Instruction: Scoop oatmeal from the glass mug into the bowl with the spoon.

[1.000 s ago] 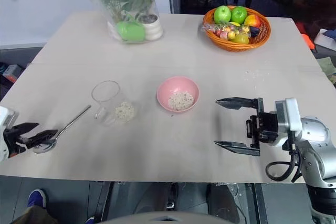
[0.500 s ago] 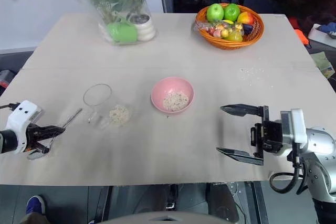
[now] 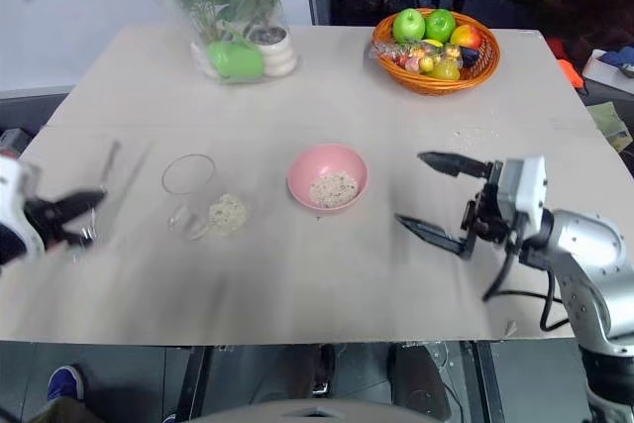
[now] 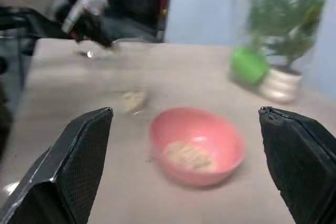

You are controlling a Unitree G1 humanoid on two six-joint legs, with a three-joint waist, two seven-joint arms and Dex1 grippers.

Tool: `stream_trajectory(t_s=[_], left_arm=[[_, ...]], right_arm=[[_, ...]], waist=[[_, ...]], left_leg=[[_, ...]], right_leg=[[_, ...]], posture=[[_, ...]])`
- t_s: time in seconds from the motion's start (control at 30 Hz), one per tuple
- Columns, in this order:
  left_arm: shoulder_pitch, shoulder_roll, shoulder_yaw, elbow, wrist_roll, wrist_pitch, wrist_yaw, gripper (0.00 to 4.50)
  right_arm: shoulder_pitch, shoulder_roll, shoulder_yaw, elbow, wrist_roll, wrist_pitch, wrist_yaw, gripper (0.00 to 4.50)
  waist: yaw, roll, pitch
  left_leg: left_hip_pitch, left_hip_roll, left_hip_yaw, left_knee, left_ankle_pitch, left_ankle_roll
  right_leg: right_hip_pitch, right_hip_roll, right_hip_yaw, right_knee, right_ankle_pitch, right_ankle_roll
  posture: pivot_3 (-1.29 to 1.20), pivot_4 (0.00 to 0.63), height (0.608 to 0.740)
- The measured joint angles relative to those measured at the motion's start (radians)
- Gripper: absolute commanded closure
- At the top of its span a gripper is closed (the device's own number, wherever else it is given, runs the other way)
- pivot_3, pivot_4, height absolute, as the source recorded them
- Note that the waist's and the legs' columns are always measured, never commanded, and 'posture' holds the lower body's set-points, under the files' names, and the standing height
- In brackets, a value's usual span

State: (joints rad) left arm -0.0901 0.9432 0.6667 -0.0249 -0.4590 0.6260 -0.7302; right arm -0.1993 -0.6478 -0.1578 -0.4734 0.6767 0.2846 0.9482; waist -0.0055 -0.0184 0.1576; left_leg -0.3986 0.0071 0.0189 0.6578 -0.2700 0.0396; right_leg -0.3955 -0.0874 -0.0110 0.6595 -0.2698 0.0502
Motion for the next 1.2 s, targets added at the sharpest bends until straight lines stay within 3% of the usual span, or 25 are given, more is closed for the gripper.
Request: stream_trajectory(t_s=[0.17,0.2,0.23,0.3,0.4,0.53,0.7,0.83,1.2], left_arm=[[-0.286,0.034,-0.099,0.061,0.040,-0.136,0.031,4.49],[-0.484,0.019,-0.216,0.130,0.090,-0.259,0.028,4.49],[-0.523,0.016,-0.242,0.129,0.096,-0.290,0.025,4.49],[-0.624,0.000,-0.310,0.172,0.124,-0.375,-0.003,4.49],[-0.780,-0.100,-0.432,0.267,0.163,-0.512,-0.064,4.49],[-0.842,-0.190,-0.548,0.317,0.193,-0.632,-0.143,4.49],[-0.842,-0.236,-0.599,0.324,0.209,-0.729,-0.205,4.49],[-0.842,-0.269,-0.603,0.326,0.220,-0.768,-0.218,4.50],[-0.842,-0.315,-0.641,0.325,0.241,-0.803,-0.243,4.50]], right_arm=[[-0.269,-0.018,0.084,0.028,0.001,0.211,-0.132,0.00],[-0.466,-0.001,0.145,0.085,0.000,0.345,-0.202,0.00],[-0.509,0.008,0.154,0.089,0.004,0.367,-0.217,0.00],[-0.614,0.078,0.153,0.133,0.050,0.462,-0.273,0.00],[-0.789,0.247,0.136,0.291,0.102,0.608,-0.428,0.00],[-0.911,0.374,0.097,0.402,0.144,0.699,-0.568,0.00],[-0.958,0.427,0.030,0.481,0.153,0.723,-0.653,0.00],[-0.965,0.453,0.002,0.492,0.169,0.738,-0.674,1.79],[-0.995,0.488,-0.001,0.505,0.166,0.735,-0.693,1.79]], waist=[[-0.001,0.000,0.000],[-0.002,0.000,0.001],[-0.003,-0.001,0.000],[-0.006,-0.001,0.000],[-0.010,-0.001,0.000],[-0.015,-0.001,0.000],[-0.026,-0.001,0.000],[-0.036,-0.001,0.000],[-0.036,-0.001,0.000]], left_leg=[[-0.002,-0.002,0.000,0.002,0.002,-0.003],[-0.005,-0.002,0.000,0.004,0.003,-0.004],[-0.006,-0.002,-0.001,0.004,0.003,-0.004],[-0.009,-0.002,0.001,0.006,0.002,-0.003],[-0.022,-0.003,0.003,0.013,0.003,-0.002],[-0.025,-0.004,0.003,0.013,0.003,-0.002],[-0.025,-0.003,0.002,0.015,0.003,-0.002],[-0.024,-0.002,0.003,0.018,0.003,-0.002],[-0.024,-0.001,0.003,0.020,0.003,-0.002]], right_leg=[[-0.001,0.000,0.000,0.001,0.000,0.000],[-0.003,0.002,-0.001,0.002,0.000,0.000],[-0.004,0.002,-0.002,0.001,0.000,0.000],[-0.006,0.004,-0.002,0.001,0.000,0.000],[-0.018,0.010,-0.003,0.009,0.001,0.001],[-0.020,0.011,-0.006,0.011,0.000,0.001],[-0.020,0.011,-0.007,0.013,0.000,0.002],[-0.019,0.012,-0.005,0.018,0.000,0.002],[-0.019,0.014,-0.004,0.019,0.000,0.002]], posture=[[0.00,0.150,0.740],[0.00,0.150,0.740],[0.00,0.150,0.740],[0.00,0.150,0.740],[0.00,0.150,0.740],[0.00,0.150,0.740],[0.00,0.150,0.740],[0.00,0.150,0.740],[0.00,0.150,0.740]])
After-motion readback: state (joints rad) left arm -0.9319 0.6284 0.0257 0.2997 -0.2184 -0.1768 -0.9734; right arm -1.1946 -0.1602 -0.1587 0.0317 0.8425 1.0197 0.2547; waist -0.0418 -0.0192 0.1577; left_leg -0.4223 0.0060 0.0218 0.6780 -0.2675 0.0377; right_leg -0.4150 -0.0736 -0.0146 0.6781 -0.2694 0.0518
